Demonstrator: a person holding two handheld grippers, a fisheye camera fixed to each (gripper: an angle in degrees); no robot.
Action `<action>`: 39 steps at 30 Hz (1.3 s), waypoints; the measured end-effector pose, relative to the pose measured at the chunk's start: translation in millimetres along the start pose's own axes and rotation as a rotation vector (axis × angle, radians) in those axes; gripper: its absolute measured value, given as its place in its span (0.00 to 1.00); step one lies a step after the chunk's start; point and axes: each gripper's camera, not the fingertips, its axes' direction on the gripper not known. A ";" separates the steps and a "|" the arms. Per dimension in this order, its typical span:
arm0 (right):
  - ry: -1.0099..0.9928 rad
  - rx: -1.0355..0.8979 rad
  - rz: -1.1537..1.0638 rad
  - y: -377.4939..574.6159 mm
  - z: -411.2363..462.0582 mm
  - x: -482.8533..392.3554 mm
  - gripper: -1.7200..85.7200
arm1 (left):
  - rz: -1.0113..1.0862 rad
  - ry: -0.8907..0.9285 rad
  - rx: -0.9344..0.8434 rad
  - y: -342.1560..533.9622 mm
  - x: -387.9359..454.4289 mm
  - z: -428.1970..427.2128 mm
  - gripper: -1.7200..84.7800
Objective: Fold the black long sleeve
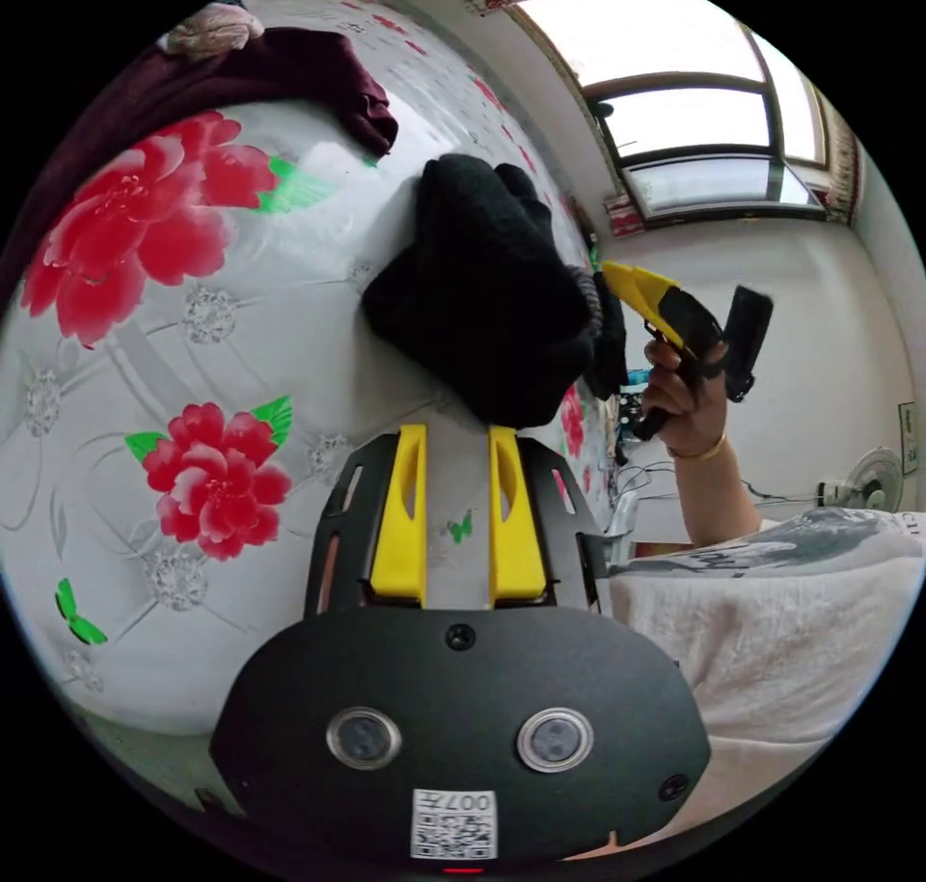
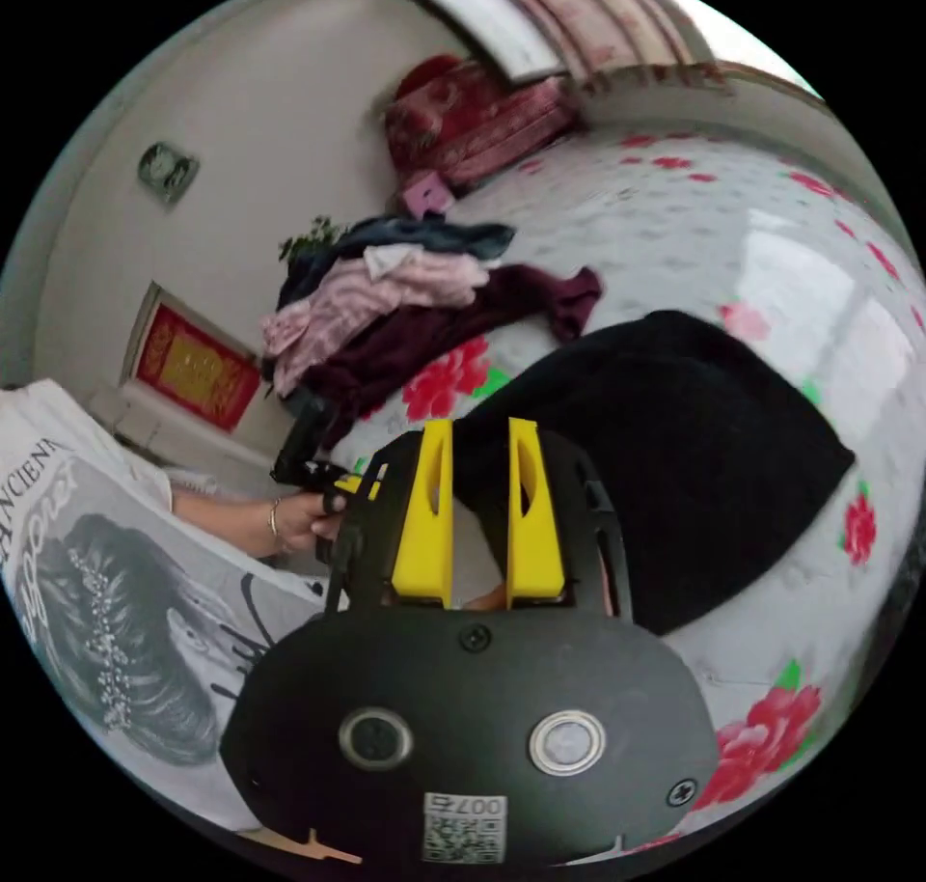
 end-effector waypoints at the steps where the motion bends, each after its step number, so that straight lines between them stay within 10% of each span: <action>1: 0.051 0.089 0.076 8.7 -28.2 24.3 0.13 | 0.002 0.030 0.004 -5.4 0.7 -0.2 0.15; 10: -0.038 0.258 0.862 124.5 -49.8 239.2 0.16 | -0.032 0.015 -0.068 -56.5 -6.5 39.2 0.15; 27: -0.160 0.903 1.164 153.7 -34.9 363.7 0.13 | 0.327 -0.371 -0.047 -352.9 149.5 211.0 0.10; 39: 0.145 0.327 0.675 112.9 50.8 285.5 0.10 | 0.247 -0.816 0.085 -127.9 80.7 140.2 0.09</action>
